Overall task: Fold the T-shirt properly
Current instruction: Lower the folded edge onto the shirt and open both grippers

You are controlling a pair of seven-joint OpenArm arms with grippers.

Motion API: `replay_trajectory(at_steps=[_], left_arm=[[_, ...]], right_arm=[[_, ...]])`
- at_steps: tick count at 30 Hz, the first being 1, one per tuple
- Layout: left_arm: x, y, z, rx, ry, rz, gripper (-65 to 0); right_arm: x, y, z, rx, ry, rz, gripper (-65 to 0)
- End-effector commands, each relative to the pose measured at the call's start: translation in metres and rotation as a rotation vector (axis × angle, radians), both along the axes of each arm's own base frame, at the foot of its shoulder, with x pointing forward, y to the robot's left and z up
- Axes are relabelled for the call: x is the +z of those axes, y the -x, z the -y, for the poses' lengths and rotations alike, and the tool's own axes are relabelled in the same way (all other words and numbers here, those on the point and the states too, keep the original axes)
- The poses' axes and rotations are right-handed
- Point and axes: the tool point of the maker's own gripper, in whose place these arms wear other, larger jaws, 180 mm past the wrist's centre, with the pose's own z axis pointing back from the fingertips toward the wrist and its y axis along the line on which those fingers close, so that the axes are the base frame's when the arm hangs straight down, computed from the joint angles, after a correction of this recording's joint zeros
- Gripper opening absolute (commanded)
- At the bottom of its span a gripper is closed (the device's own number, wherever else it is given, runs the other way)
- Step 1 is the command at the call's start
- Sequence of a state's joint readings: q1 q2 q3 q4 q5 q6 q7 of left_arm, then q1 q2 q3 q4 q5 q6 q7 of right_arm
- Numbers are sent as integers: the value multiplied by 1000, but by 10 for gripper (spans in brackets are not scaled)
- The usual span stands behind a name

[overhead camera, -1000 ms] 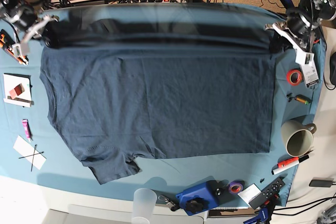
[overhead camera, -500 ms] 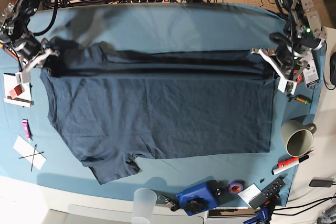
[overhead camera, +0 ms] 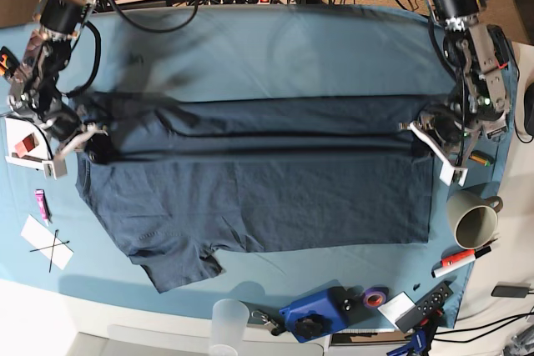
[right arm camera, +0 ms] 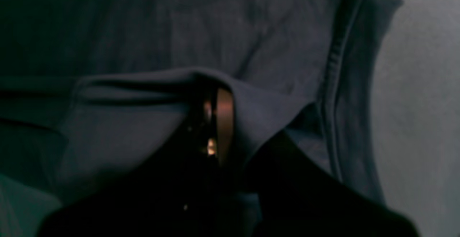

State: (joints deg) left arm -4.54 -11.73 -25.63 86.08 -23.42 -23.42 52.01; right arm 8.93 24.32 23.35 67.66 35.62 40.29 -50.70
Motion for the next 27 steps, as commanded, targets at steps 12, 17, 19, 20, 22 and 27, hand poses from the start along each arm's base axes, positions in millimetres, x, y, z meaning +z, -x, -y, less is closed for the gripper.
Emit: replay_trajectory(at_steps=[12, 17, 19, 20, 22, 27], left_arm=[[35, -36, -14, 30, -41, 125, -650], [37, -37, -14, 31, -41, 135, -650], [37, -37, -11, 8, -43, 137, -650], [38, -37, -8, -15, -43, 144, -650], [40, -36, -3, -50, -39, 156, -557], [44, -39, 0, -79, -42, 168, -354]], right_arm=[[22, -53, 9, -12, 78, 102, -650], [25, -57, 10, -17, 85, 130, -650], [25, -56, 10, -17, 86, 127, -650], [25, -56, 10, -17, 87, 128, -650], [26, -56, 12, -18, 90, 130, -624], [42, -61, 16, -33, 47, 182, -454]])
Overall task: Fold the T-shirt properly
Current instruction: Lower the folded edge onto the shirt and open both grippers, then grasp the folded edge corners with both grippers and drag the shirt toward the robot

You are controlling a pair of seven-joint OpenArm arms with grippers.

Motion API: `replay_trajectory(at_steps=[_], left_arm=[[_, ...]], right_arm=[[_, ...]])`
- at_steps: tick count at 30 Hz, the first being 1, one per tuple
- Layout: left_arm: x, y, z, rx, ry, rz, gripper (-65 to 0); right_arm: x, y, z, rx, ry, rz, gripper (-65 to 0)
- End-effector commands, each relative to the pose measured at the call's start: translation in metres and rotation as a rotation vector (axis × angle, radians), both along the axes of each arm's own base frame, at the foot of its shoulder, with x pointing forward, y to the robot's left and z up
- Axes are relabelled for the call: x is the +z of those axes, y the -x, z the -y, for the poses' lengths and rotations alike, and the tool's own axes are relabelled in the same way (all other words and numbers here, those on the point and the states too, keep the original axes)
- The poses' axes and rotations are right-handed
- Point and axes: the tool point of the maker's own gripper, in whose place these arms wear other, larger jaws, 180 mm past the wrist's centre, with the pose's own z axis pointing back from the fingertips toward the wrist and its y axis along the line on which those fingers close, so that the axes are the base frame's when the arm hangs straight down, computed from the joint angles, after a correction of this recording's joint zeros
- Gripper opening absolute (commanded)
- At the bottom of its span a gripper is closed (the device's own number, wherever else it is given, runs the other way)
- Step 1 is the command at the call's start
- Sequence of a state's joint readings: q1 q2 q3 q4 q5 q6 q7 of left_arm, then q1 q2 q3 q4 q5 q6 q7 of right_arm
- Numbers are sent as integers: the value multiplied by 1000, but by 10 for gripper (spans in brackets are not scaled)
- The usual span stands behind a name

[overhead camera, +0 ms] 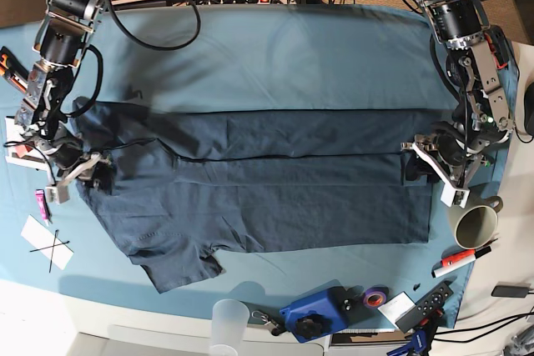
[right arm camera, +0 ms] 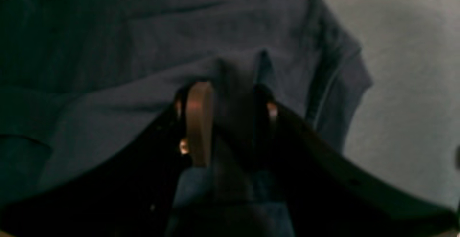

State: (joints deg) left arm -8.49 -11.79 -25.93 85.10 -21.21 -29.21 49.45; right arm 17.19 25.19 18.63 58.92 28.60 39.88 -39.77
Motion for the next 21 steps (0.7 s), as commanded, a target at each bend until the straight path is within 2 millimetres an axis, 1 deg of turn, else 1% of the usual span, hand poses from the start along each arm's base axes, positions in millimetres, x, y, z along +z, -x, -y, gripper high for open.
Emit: replay_trajectory(at_steps=[1, 4, 7, 9, 12, 14, 16, 19, 21], left_arm=[[20, -13, -4, 0, -1, 58, -354], [23, -14, -3, 38, 52, -2, -355], [37, -15, 6, 15, 114, -9, -355], [43, -12, 6, 11, 138, -11, -355], [43, -1, -1, 26, 181, -42, -356], [45, 10, -6, 31, 233, -25, -356], [48, 25, -12, 32, 275, -5, -356], [54, 54, -25, 19, 260, 24, -356], [58, 73, -32, 13, 217, 37, -356]], right_arm=[[33, -14, 13, -14, 5, 90, -454], [48, -12, 17, -16, -50, 97, -454], [66, -6, 19, -8, -86, 94, -454], [81, -2, 23, -10, -99, 108, -454], [101, 6, 38, -45, -103, 146, -454], [107, 14, 53, -90, -108, 161, -454], [105, 24, 66, -123, -110, 143, -454], [92, 43, 79, -143, -91, 73, -448], [83, 57, 83, -135, -76, 12, -393]])
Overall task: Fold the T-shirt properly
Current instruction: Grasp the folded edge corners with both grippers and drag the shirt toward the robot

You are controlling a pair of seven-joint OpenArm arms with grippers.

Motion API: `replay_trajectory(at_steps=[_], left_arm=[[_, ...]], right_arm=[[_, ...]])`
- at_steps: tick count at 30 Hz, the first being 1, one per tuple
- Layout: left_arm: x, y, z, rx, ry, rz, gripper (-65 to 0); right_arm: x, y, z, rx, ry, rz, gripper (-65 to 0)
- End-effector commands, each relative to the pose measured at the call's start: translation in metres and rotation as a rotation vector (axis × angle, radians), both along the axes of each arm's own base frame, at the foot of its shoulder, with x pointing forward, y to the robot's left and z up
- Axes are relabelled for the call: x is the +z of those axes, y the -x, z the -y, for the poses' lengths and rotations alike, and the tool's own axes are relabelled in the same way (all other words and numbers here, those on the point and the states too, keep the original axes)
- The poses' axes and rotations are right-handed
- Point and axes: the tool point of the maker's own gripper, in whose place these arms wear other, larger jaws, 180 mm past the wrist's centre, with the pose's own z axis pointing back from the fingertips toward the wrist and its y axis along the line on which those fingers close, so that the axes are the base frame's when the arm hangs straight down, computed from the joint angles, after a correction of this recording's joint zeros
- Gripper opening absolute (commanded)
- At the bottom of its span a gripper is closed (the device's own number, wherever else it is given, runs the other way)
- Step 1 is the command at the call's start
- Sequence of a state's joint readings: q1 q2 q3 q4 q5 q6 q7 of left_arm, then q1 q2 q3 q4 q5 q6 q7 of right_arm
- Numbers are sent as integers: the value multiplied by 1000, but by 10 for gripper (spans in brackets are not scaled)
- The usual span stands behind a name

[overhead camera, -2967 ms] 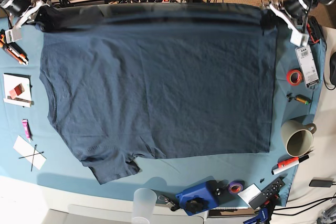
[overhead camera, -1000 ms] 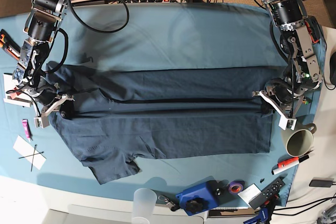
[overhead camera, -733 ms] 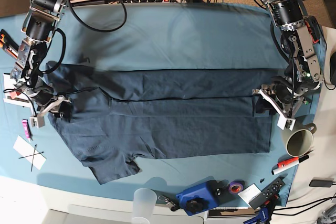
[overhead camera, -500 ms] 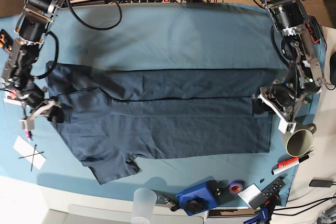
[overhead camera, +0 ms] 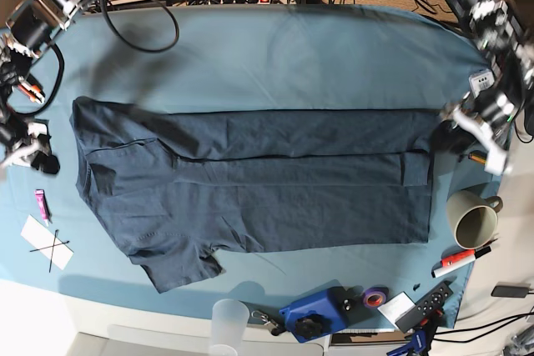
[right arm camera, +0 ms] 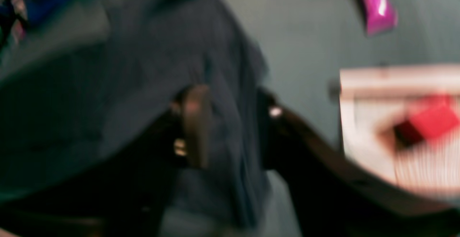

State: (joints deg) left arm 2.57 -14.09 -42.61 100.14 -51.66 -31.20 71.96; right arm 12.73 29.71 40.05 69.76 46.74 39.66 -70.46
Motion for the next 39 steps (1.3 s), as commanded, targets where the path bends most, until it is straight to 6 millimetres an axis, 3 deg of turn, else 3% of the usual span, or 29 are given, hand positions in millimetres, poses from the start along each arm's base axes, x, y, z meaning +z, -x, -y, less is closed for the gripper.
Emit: replay_trajectory(at_steps=[1, 3, 8, 13, 20, 27, 33, 39], left_arm=[[18, 2, -3, -10, -25, 59, -356], [22, 18, -5, -18, -61, 69, -356], [27, 48, -4, -29, -122, 71, -356], [26, 57, -1, -39, -138, 58, -356], [27, 56, -2, -34, -138, 69, -356], [29, 46, -10, 46, -169, 140, -355], [10, 33, 8, 13, -158, 91, -355], [-5, 3, 5, 19, -242, 41, -355]], right_arm=[[25, -2, 12, 6, 28, 52, -365], [22, 10, 9, 39, 4, 6, -330], [10, 27, 14, 49, 12, -66, -329], [-36, 39, 13, -17, -77, -132, -329], [-72, 52, -3, -41, -281, -186, -329], [-95, 52, -37, 16, -339, -237, -329], [-98, 48, -45, 18, -351, -223, -329], [-96, 49, -41, 19, -341, -228, -329]])
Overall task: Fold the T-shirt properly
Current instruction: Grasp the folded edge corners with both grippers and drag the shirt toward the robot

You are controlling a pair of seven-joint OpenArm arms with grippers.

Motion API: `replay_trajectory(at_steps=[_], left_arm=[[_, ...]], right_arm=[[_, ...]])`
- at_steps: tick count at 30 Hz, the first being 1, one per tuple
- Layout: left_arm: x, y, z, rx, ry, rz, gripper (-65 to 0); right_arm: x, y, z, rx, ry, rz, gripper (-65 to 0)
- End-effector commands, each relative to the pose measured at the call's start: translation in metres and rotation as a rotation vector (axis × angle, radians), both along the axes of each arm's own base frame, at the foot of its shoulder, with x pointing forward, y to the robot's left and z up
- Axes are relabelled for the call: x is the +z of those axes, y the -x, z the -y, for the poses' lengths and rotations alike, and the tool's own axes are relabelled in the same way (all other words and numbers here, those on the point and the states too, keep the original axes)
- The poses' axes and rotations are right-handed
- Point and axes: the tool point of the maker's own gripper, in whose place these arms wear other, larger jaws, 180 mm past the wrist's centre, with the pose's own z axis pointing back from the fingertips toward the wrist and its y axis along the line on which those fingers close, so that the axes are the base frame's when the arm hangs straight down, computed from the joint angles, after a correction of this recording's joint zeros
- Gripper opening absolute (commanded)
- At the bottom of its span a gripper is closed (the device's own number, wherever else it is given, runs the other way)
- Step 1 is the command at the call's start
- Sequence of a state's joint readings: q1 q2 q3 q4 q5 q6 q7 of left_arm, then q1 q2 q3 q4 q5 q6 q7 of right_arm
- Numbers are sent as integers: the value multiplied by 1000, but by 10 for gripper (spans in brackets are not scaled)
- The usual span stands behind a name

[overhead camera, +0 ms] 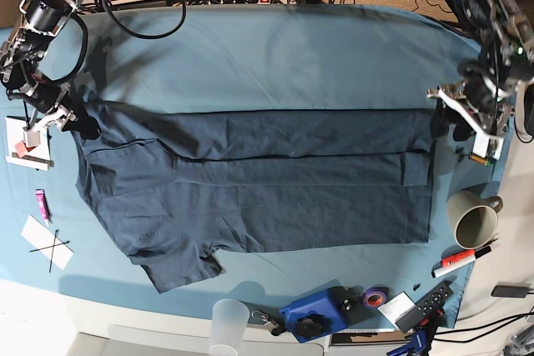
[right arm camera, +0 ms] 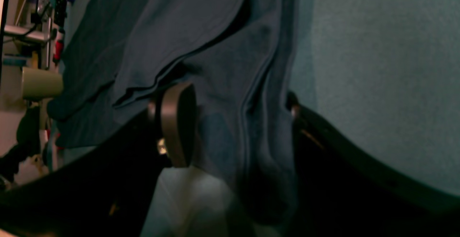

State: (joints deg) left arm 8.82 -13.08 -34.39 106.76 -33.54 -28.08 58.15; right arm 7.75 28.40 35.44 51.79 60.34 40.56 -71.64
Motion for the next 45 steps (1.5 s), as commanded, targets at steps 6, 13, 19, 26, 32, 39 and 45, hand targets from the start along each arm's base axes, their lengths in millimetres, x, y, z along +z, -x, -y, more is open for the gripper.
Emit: replay_trajectory(at_steps=[6, 13, 19, 26, 32, 39, 45], left_arm=[[-28, -18, 0, 4, 76, -83, -355], [-55, -28, 3, -3, 223, -210, -355], [-93, -5, 15, -24, 321, -423, -369], [-93, 2, 6, 26, 340, -482, -650], [-71, -3, -18, 0, 248, -436, -650], [-67, 17, -21, -24, 236, -436, -650], [-71, 52, -13, -70, 220, -458, -650]], right_arm=[[-5, 10, 7, 29, 45, -72, -329], [-7, 13, 5, 42, 44, -88, -329], [-9, 14, 2, 47, 38, -94, -382], [-1, 9, 3, 37, 17, -57, -650], [24, 5, 2, 82, 13, -4, -650], [56, 13, 15, 55, 69, 105, -650], [58, 47, 13, 95, 143, 82, -650]])
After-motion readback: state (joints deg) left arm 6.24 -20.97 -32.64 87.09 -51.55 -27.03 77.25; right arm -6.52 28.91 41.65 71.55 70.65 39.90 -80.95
